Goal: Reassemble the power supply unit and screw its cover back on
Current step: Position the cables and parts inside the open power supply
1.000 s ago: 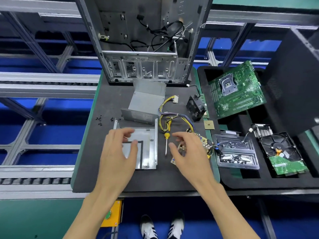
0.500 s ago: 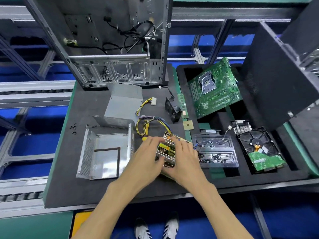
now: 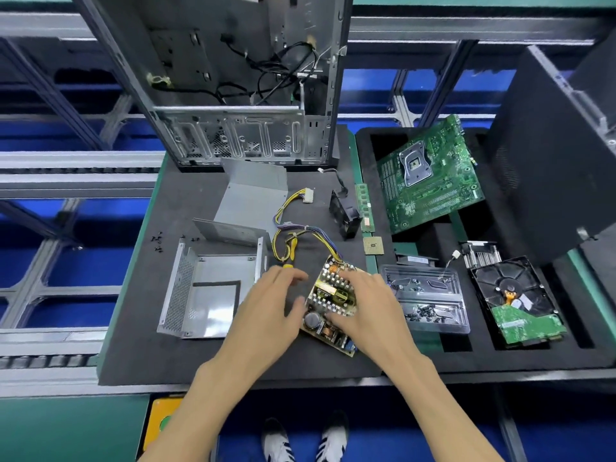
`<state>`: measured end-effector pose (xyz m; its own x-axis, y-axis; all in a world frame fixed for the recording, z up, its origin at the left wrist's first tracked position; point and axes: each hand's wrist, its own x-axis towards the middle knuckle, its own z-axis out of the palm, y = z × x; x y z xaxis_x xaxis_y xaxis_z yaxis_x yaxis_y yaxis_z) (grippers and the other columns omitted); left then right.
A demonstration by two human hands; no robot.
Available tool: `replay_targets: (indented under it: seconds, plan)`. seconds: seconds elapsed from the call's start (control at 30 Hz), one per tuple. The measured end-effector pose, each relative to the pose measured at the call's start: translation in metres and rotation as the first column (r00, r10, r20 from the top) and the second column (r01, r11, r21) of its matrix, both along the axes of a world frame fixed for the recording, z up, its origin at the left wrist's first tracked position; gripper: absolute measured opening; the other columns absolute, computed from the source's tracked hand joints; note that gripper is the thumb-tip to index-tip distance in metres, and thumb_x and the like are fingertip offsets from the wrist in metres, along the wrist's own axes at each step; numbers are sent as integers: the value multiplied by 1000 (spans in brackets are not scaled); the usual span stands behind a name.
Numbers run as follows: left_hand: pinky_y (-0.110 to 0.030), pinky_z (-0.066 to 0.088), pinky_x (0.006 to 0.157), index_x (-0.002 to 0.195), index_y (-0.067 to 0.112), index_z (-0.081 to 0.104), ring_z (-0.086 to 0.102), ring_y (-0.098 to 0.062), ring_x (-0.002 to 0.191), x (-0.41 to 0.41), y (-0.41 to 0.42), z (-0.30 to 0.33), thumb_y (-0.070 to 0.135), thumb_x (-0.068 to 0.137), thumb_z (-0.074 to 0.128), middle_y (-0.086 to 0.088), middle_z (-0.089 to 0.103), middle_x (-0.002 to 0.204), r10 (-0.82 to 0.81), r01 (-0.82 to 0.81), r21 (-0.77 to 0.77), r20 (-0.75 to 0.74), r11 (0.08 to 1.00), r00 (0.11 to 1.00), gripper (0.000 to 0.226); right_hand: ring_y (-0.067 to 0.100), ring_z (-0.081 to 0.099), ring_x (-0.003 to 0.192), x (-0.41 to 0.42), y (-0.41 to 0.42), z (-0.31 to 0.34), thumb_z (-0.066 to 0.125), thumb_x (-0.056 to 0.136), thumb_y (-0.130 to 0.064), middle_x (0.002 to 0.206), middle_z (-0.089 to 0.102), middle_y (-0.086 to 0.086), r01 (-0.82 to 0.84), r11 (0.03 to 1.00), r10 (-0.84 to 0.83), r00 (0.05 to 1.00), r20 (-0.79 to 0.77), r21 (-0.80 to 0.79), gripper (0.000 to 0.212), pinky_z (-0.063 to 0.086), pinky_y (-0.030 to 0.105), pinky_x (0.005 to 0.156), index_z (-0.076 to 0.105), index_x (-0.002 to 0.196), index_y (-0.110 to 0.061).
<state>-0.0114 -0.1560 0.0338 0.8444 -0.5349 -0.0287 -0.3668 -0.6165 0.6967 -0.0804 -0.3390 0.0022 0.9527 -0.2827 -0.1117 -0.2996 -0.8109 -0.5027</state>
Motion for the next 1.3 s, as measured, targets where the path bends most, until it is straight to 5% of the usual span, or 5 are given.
replay_targets:
  seconds: [0.2,0.6,0.8,1.03,1.3]
  plan:
    - [-7,35,85,115,30,61,48,1,101,3,14,6,13,92,64,18,52,102,187,-183,-46,78,982,979,28,14,42,128,-9,-2,24,81,83,-39,135,57,-11,-11,1000,11,996,85,0,71,37,31,106,49,145,-26]
    - [-35,45,91,108,19,62,54,-17,102,8,39,32,5,92,64,8,56,103,295,-286,-84,143,955,945,21,19,45,123,-6,16,74,87,80,-25,128,59,-2,-14,997,-11,936,353,69,66,36,33,106,57,137,-15]
    - [-46,43,88,112,15,58,48,-25,100,22,72,40,13,90,69,1,53,105,512,-538,15,285,843,810,25,18,46,121,6,31,90,85,83,-26,127,59,-4,-42,986,-31,908,418,163,63,41,40,106,57,138,-18]
    - [-49,46,93,146,16,43,54,-36,123,39,115,16,33,94,66,-12,58,137,598,-550,369,-20,749,801,59,16,45,120,29,60,103,83,85,-26,126,59,-4,-121,975,21,885,465,185,61,38,32,106,57,139,-18]
    - [-28,44,71,122,23,72,70,-26,91,36,131,0,10,85,68,2,77,103,575,-528,319,-69,787,816,40,6,40,120,49,92,105,84,83,-23,128,57,-9,-235,959,130,860,494,156,66,37,33,108,54,141,-20]
